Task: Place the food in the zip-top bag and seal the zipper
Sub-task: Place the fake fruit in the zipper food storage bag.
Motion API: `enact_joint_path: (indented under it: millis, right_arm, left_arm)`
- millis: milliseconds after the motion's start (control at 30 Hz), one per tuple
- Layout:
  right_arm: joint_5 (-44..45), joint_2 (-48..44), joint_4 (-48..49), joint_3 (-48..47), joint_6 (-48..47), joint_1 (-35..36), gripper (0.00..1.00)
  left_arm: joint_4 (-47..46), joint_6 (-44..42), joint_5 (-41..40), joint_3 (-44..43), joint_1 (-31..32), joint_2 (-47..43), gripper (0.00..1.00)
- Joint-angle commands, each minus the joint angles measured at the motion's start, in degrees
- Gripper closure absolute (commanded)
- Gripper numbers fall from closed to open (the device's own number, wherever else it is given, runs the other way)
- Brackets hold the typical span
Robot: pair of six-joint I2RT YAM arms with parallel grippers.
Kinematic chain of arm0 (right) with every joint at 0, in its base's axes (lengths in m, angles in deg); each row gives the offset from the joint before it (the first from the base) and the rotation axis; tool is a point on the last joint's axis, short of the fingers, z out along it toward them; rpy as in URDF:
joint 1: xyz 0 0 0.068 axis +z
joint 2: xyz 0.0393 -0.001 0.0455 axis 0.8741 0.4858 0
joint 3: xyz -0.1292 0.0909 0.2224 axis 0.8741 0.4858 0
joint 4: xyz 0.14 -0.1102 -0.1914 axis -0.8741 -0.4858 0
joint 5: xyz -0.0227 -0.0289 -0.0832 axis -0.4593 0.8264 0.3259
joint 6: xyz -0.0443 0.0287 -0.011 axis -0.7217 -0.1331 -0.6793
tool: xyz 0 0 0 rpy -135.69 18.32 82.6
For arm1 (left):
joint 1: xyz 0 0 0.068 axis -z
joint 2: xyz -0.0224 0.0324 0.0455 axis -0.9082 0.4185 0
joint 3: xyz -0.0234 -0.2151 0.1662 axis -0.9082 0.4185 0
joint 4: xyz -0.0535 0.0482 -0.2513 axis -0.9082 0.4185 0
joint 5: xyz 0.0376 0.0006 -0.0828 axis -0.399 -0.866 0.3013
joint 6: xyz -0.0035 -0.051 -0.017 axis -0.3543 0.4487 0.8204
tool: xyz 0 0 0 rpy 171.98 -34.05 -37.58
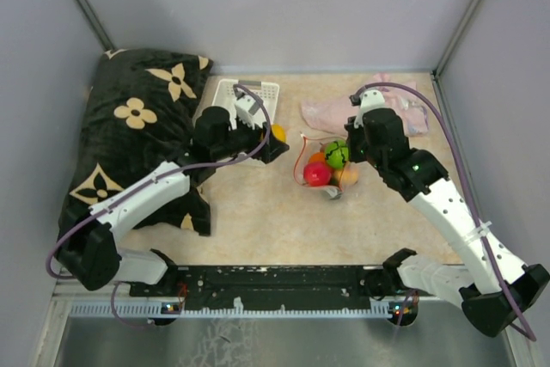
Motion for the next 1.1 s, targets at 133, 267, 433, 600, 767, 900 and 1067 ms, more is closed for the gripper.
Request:
enact_joint_path:
  millis: [133, 267, 433, 600, 767, 900, 1067]
  right_arm:
    - [-4.47, 0.21, 0.71, -0.78, -0.19, -0.66, 0.75]
    - [-5.03, 1.60, -0.18, -0.52, -0.48, -0.66, 0.52]
    - [-7.33, 2.84, 0.44, 0.11, -1.40, -0.63, 0.40]
    - [-7.62, 5.03, 0.50, 0.74, -1.67, -0.65, 0.40]
    - [-2.65, 6.55, 1.66, 1.79, -0.91, -0.65, 0.45]
    - [1.79, 6.62, 2.39, 2.42, -0.33, -0.60, 0.50]
    - [6.40, 6.22, 2.47, 2.68, 0.17, -0.63, 0.63]
  left_arm:
    - [-5.67, 3.94, 0.22, 2.34, 5.01, -2.93, 0.46]
    - [-6.48, 4.13, 0.75, 1.48, 7.28, -0.24, 0.47]
    - [-8.22, 4.58, 0.96, 0.69, 9.28, 3.94, 0.47]
    - [-9.82, 4.69, 1.04, -1.24, 11.92, 8.15, 0.47]
    - [-9.99, 4.47, 0.65, -3.97, 13.93, 11.23, 0.47]
    - [-10.16, 4.28, -0.54, -4.73, 15.52, 12.00, 0.46]
    - [-9.96, 4.39, -1.99, -5.01, 16.77, 12.12, 0.44]
